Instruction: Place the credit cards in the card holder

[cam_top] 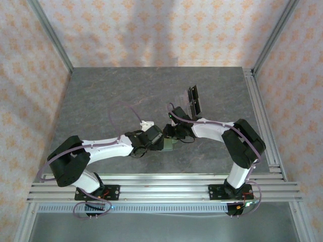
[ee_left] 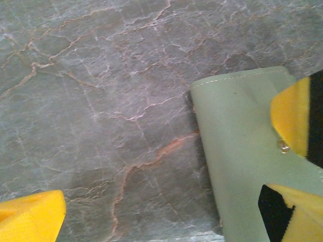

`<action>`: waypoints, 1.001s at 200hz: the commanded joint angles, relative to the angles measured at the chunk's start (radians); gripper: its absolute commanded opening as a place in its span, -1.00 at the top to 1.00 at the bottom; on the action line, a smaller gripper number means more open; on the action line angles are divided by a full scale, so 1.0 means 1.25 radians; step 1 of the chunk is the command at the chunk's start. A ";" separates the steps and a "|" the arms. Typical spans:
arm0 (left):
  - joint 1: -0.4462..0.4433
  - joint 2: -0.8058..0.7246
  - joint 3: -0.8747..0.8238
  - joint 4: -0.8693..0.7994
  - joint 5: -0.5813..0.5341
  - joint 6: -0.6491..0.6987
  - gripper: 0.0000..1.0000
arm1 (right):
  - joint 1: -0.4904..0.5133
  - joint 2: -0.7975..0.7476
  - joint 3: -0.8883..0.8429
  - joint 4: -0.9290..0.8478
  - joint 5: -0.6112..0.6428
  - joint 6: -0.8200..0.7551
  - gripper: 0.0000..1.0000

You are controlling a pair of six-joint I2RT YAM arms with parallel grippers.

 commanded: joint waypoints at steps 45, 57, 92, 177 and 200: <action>-0.017 0.015 -0.042 0.066 0.013 -0.003 -0.99 | -0.005 0.000 -0.017 0.004 0.003 0.004 0.43; -0.019 0.018 -0.051 0.070 0.011 -0.007 -0.99 | -0.005 -0.002 -0.017 0.003 0.002 0.004 0.43; -0.020 0.036 -0.066 0.072 0.007 -0.012 -0.99 | -0.004 -0.002 -0.015 0.002 0.004 0.003 0.44; -0.025 0.072 -0.083 0.072 -0.010 -0.027 -0.99 | -0.004 -0.052 0.014 -0.041 0.000 -0.005 0.43; -0.027 0.074 -0.089 0.077 -0.009 -0.032 -0.99 | -0.007 -0.106 0.033 -0.081 0.016 -0.012 0.41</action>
